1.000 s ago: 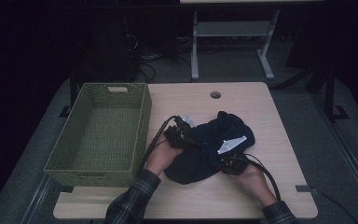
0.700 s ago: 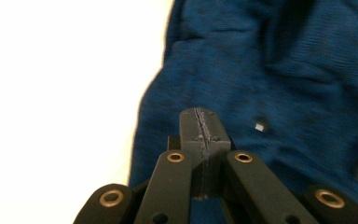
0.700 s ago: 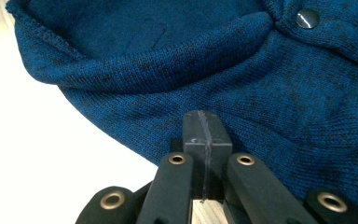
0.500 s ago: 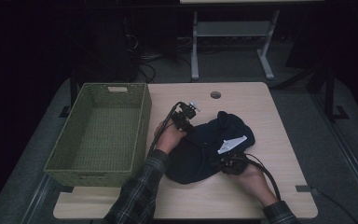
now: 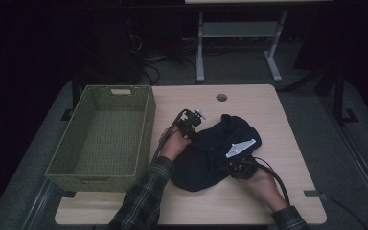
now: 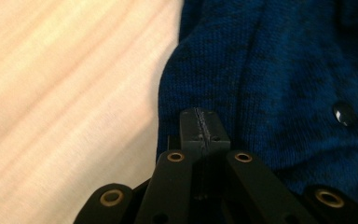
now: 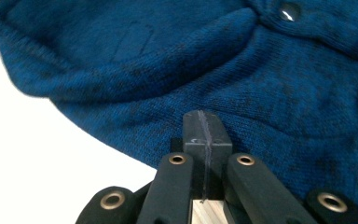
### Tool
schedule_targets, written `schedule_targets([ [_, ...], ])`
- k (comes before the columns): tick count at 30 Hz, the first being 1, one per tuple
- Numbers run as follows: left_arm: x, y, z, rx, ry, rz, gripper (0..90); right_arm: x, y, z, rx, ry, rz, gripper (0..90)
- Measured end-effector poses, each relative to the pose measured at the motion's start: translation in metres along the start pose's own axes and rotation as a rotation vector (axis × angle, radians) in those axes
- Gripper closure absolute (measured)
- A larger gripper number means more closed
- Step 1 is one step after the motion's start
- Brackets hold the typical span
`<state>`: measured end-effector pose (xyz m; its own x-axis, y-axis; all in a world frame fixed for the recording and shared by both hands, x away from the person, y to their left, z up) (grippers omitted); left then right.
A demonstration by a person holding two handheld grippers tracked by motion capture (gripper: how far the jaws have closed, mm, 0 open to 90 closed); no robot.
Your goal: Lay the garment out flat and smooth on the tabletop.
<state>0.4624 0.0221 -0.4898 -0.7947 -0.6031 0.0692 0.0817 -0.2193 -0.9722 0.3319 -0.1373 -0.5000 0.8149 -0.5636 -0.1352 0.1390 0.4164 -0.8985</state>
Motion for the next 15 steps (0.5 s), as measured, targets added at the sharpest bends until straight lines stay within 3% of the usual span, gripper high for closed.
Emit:
schedule_targets([
  [9,0.017,-0.004,-0.028,0.037,-0.001,-0.042,90.0,0.012,-0.009,-0.012,-0.021,0.03,-0.044,90.0],
  [15,0.038,-0.008,-0.05,0.036,0.038,-0.061,90.0,0.018,-0.013,-0.02,-0.02,0.044,-0.076,90.0],
])
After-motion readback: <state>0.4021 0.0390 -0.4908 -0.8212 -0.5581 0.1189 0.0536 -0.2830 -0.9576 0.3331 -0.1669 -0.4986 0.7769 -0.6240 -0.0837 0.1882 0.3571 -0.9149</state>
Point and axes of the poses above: each handheld gripper's, and its own axes: y roughly forward along the jaws, z roughly out of its top, x roughly to its right, the point moved 5 cm from there along y, roughly forward along the jaws, and after that the axes turned 13 degrees about -x, right-handed, at the moved point
